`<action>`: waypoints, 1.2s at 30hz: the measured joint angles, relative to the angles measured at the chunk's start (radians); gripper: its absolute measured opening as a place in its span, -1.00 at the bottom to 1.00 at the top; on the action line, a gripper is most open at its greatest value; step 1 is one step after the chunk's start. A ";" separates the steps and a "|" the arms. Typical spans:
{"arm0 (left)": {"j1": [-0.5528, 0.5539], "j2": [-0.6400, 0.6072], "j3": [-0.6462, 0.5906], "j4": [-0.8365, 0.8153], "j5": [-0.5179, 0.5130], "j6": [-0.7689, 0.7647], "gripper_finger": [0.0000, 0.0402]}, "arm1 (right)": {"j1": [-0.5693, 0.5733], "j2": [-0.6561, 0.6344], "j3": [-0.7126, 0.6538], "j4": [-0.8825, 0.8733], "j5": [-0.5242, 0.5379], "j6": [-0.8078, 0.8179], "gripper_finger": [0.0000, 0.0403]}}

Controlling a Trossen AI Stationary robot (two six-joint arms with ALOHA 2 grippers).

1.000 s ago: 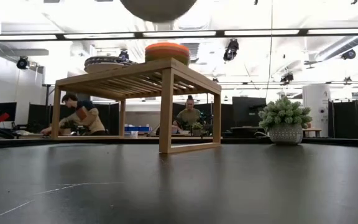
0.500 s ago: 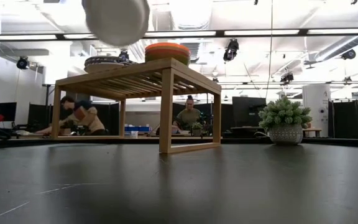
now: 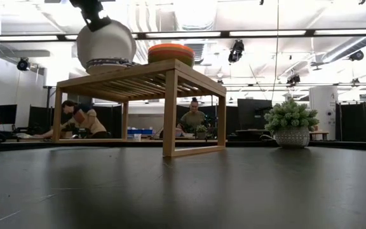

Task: Place and stack bowls onto a shelf
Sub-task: Stack the white patterned bowl into the white patterned bowl, then return to Home Position

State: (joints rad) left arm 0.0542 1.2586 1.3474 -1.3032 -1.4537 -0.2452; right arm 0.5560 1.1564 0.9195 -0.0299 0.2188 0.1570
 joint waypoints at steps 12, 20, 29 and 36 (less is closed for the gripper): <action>0.006 0.114 0.023 0.034 0.124 0.091 -0.80 | 0.000 0.000 0.000 0.004 0.002 0.000 0.01; 0.006 0.156 0.101 0.025 0.305 0.090 -0.38 | 0.000 0.000 0.000 0.002 0.001 0.003 0.01; 0.002 0.138 0.175 -0.116 0.451 -0.051 -0.09 | 0.000 0.000 -0.001 -0.017 0.001 0.028 0.01; -0.007 0.114 0.176 -0.167 0.537 -0.156 -0.08 | 0.001 0.000 -0.018 -0.015 0.001 0.044 0.01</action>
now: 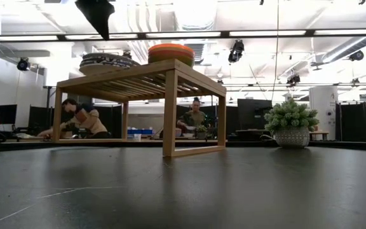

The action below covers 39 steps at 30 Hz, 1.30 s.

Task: Place and stack bowls onto a shelf
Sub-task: Return to Home Position

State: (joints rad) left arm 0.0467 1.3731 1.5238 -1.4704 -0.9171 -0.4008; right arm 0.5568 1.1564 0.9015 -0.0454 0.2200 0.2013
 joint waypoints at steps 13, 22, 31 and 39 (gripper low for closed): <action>-0.413 -0.132 -0.190 0.213 0.083 -0.030 -0.22 | -0.001 -0.014 -0.145 0.142 0.015 -0.126 0.01; -0.720 -0.358 -0.583 0.838 0.120 0.139 -0.44 | -0.022 -0.134 -0.217 0.171 0.017 -0.225 0.01; -0.654 -0.612 -0.881 1.173 0.135 0.314 -0.83 | -0.125 -0.353 -0.394 0.261 0.017 -0.246 0.01; -0.550 -0.876 -1.029 1.283 0.218 0.380 -0.98 | -0.167 -0.574 -0.528 0.264 0.016 -0.212 0.01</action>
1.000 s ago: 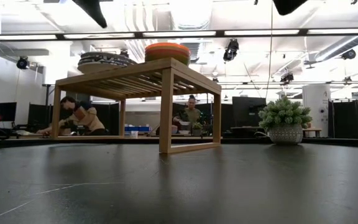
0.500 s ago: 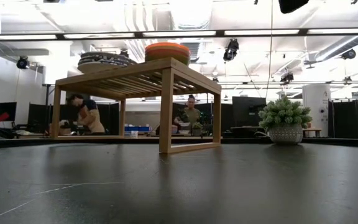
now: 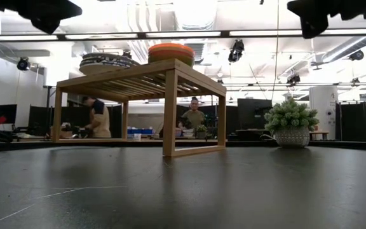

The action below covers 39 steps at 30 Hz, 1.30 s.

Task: Place and stack bowls onto a shelf
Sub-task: Return to Home Position

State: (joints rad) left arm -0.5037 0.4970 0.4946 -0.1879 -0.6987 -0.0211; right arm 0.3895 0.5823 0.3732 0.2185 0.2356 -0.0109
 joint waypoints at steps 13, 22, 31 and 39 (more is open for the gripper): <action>0.032 -0.329 -0.155 0.012 0.010 0.017 -1.00 | -0.006 -0.295 -0.154 -0.014 0.027 -0.028 0.01; 0.032 -0.473 -0.245 0.013 0.010 0.005 -1.00 | -0.007 -0.482 -0.181 -0.149 0.083 -0.019 0.01; 0.032 -0.497 -0.342 0.048 0.054 -0.068 -1.00 | -0.006 -0.580 -0.186 -0.239 0.086 -0.038 0.01; 0.033 -0.495 -0.484 0.262 0.237 -0.090 -1.00 | -0.007 -0.582 -0.277 -0.155 0.105 -0.041 0.01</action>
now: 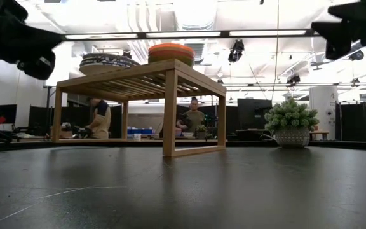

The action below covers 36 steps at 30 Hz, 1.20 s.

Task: Place and stack bowls onto a shelf
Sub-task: Return to Home Position

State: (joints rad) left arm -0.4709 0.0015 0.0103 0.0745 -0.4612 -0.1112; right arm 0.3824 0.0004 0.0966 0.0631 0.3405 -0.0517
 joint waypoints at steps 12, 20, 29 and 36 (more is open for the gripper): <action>0.000 0.030 0.006 -0.002 0.042 0.073 -1.00 | -0.021 0.007 -0.085 0.110 0.027 -0.057 -0.11; 0.000 0.035 0.006 -0.003 0.025 0.024 -1.00 | -0.023 0.025 -0.085 0.105 0.181 -0.129 -0.25; 0.000 0.043 0.007 -0.002 0.025 0.024 -1.00 | -0.023 0.028 -0.085 0.102 0.184 -0.105 -0.26; 0.000 0.043 0.007 -0.003 0.025 0.024 -1.00 | -0.023 0.028 -0.085 0.102 0.184 -0.105 -0.26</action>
State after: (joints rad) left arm -0.4709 0.0444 0.0174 0.0719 -0.4362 -0.0875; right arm 0.3592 0.0284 0.0116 0.1646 0.5243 -0.1570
